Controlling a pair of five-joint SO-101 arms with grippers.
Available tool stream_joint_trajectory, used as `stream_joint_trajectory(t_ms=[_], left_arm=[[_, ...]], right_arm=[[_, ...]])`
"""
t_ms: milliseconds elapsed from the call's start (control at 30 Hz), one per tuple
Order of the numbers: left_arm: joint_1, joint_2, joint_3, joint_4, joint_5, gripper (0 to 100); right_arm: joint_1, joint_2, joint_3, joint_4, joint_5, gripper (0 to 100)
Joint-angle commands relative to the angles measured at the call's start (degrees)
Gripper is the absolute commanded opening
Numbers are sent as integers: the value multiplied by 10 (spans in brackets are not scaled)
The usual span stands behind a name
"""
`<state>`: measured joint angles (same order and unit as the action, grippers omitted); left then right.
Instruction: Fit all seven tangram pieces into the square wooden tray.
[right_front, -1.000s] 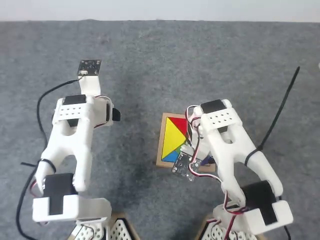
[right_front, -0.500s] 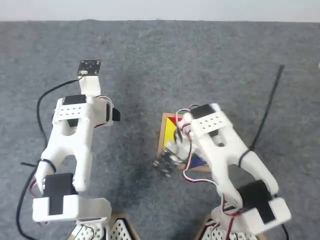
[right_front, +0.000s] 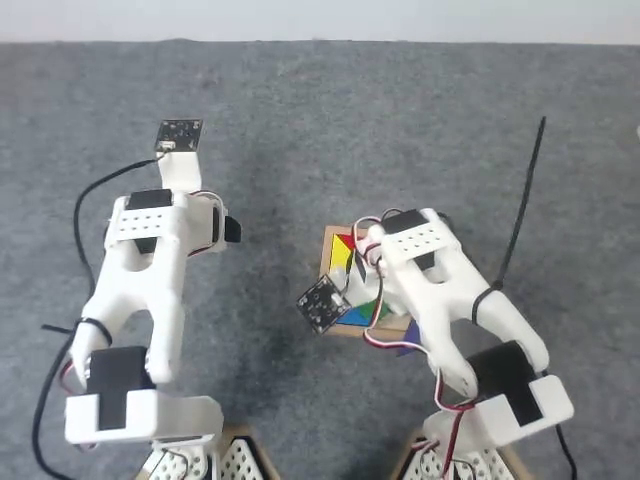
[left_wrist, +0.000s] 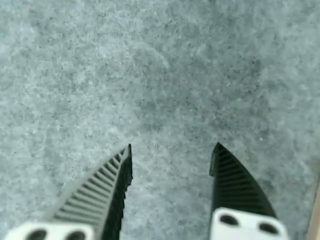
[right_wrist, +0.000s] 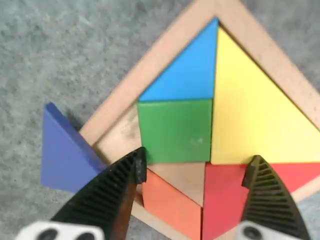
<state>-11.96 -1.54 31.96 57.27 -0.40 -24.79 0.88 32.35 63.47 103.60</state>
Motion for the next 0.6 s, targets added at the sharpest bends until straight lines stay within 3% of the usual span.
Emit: stream_joint_trajectory(t_ms=[0,100,367,567], left_arm=[[14,-10,-26,4,-5,239],[31,-9,-23,4,-5,239],[23,-9,-24,4,-5,239],[25,-9,-24,3,-5,239]], right_arm=[[14,-22,-32,-15,-72,303],[20,-70,-69,25,-99,303],[47,-244,-45,237,-27,303],[93,-361,135,212,16,303]])
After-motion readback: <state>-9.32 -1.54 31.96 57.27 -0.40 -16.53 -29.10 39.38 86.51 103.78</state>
